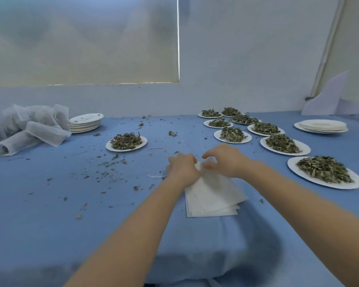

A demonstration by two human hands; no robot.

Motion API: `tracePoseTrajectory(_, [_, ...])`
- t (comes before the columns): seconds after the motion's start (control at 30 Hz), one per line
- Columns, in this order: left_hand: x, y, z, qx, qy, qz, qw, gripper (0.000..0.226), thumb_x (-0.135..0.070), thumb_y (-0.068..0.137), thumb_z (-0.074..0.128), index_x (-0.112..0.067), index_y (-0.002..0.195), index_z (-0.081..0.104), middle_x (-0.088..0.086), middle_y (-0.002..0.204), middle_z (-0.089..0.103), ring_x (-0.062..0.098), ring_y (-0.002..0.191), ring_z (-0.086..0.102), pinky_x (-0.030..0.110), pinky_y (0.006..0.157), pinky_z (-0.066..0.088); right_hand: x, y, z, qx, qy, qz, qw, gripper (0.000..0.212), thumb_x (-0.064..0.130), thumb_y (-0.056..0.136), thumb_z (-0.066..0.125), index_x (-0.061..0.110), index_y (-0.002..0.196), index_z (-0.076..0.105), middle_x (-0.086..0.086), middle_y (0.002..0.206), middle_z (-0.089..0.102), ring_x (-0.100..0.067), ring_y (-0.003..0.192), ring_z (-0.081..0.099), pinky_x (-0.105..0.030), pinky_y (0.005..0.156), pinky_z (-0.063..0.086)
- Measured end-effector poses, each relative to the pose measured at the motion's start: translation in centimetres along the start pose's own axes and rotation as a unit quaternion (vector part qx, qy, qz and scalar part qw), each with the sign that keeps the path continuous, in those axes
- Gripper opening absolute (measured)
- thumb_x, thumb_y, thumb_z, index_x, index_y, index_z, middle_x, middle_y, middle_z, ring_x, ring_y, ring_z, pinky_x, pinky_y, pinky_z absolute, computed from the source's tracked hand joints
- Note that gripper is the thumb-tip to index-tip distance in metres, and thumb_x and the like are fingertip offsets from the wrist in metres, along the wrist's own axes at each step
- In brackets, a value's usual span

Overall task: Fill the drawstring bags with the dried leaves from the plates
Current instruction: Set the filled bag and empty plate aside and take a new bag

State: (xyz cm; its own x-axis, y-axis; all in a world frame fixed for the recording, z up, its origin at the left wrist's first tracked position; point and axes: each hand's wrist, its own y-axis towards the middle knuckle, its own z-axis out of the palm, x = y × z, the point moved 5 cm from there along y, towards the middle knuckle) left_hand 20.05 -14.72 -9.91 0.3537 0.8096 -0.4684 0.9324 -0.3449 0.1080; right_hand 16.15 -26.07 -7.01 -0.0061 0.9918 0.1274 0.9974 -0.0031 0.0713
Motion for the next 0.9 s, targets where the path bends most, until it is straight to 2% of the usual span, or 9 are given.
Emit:
tracePoseTrajectory(0.13, [0.4, -0.3, 0.8, -0.040, 0.026, 0.002, 0.999, 0.036, -0.026, 0.086, 0.058, -0.024, 0.122, 0.049, 0.003, 0.124, 0.047, 0.026, 0.120, 0.031, 0.028, 0.078, 0.028, 0.2, 0.1, 0.1, -0.068, -0.034, -0.034, 0.997, 0.039, 0.044, 0.088, 0.058, 0.022, 0.120, 0.056, 0.001, 0.114, 0.055, -0.020, 0.117, 0.035, -0.032, 0.091, 0.027])
tracePoseTrajectory(0.27, [0.3, -0.5, 0.5, -0.101, -0.009, 0.020, 0.995, 0.029, -0.028, 0.088, 0.057, -0.021, 0.115, 0.052, 0.003, 0.127, 0.044, 0.025, 0.123, 0.025, 0.029, 0.086, 0.026, 0.5, -0.2, -1.0, -0.144, -0.021, -0.080, 0.986, 0.023, 0.039, 0.089, 0.060, 0.022, 0.103, 0.063, 0.002, 0.098, 0.058, -0.018, 0.107, 0.041, -0.028, 0.087, 0.028])
tracePoseTrajectory(0.4, [0.0, -0.6, -1.9, -0.172, -0.132, 0.043, 0.975, 0.020, -0.030, 0.091, 0.053, -0.017, 0.106, 0.058, 0.000, 0.116, 0.051, 0.021, 0.120, 0.028, 0.026, 0.088, 0.029, 0.2, 0.1, -2.6, -0.197, 0.007, -0.094, 0.976, 0.024, 0.035, 0.093, 0.055, 0.016, 0.105, 0.064, -0.001, 0.103, 0.059, -0.020, 0.106, 0.043, -0.032, 0.090, 0.036])
tracePoseTrajectory(0.5, [-0.5, -0.7, -3.6, -0.185, -0.238, 0.076, 0.950, 0.009, -0.027, 0.092, 0.053, -0.019, 0.097, 0.054, -0.009, 0.095, 0.050, 0.010, 0.097, 0.043, 0.015, 0.066, 0.026, 0.2, 0.6, -3.7, -0.240, 0.058, -0.096, 0.964, 0.026, 0.030, 0.094, 0.053, 0.011, 0.107, 0.065, -0.005, 0.106, 0.059, -0.023, 0.109, 0.043, -0.032, 0.093, 0.035])
tracePoseTrajectory(0.57, [-0.6, -0.5, -4.5, -0.192, -0.292, 0.078, 0.934, 0.006, -0.026, 0.093, 0.054, -0.021, 0.094, 0.051, -0.012, 0.087, 0.049, 0.000, 0.078, 0.046, 0.009, 0.060, 0.033, 0.6, 0.9, -4.3, -0.265, 0.091, -0.101, 0.955, 0.023, 0.026, 0.095, 0.053, 0.009, 0.105, 0.065, -0.006, 0.106, 0.058, -0.022, 0.109, 0.044, -0.030, 0.089, 0.035])
tracePoseTrajectory(0.63, [-0.5, -0.2, -5.3, -0.199, -0.334, 0.066, 0.919, 0.007, -0.027, 0.092, 0.054, -0.022, 0.096, 0.051, -0.013, 0.086, 0.049, -0.004, 0.074, 0.046, 0.002, 0.055, 0.034, 1.2, 1.2, -4.9, -0.285, 0.097, -0.109, 0.947, 0.020, 0.024, 0.095, 0.051, 0.010, 0.102, 0.063, -0.003, 0.100, 0.058, -0.020, 0.103, 0.047, -0.030, 0.082, 0.036])
tracePoseTrajectory(0.77, [0.5, 0.8, -7.6, -0.222, -0.358, 0.043, 0.906, 0.017, -0.033, 0.089, 0.059, -0.024, 0.100, 0.050, -0.009, 0.087, 0.058, 0.000, 0.075, 0.052, 0.009, 0.053, 0.036, 2.7, 2.0, -6.0, -0.320, 0.135, -0.117, 0.931, 0.014, 0.024, 0.094, 0.051, 0.016, 0.099, 0.060, 0.001, 0.091, 0.058, -0.016, 0.088, 0.052, -0.031, 0.074, 0.041])
tracePoseTrajectory(0.83, [1.3, 1.2, -9.3, -0.252, -0.372, 0.048, 0.892, 0.019, -0.031, 0.086, 0.064, -0.023, 0.100, 0.054, -0.008, 0.086, 0.063, 0.002, 0.077, 0.056, 0.010, 0.059, 0.039, 3.7, 2.4, -6.5, -0.337, 0.171, -0.125, 0.917, 0.015, 0.023, 0.090, 0.055, 0.015, 0.101, 0.061, -0.004, 0.097, 0.057, -0.017, 0.092, 0.051, -0.031, 0.079, 0.042])
tracePoseTrajectory(0.9, [2.0, 1.7, -10.9, -0.276, -0.354, 0.065, 0.891, 0.016, -0.026, 0.083, 0.068, -0.023, 0.097, 0.060, -0.016, 0.078, 0.061, -0.009, 0.072, 0.054, 0.005, 0.060, 0.039, 5.0, 3.4, -6.7, -0.340, 0.155, -0.134, 0.918, 0.023, 0.023, 0.084, 0.063, 0.012, 0.104, 0.065, -0.008, 0.108, 0.053, -0.020, 0.101, 0.048, -0.031, 0.088, 0.039])
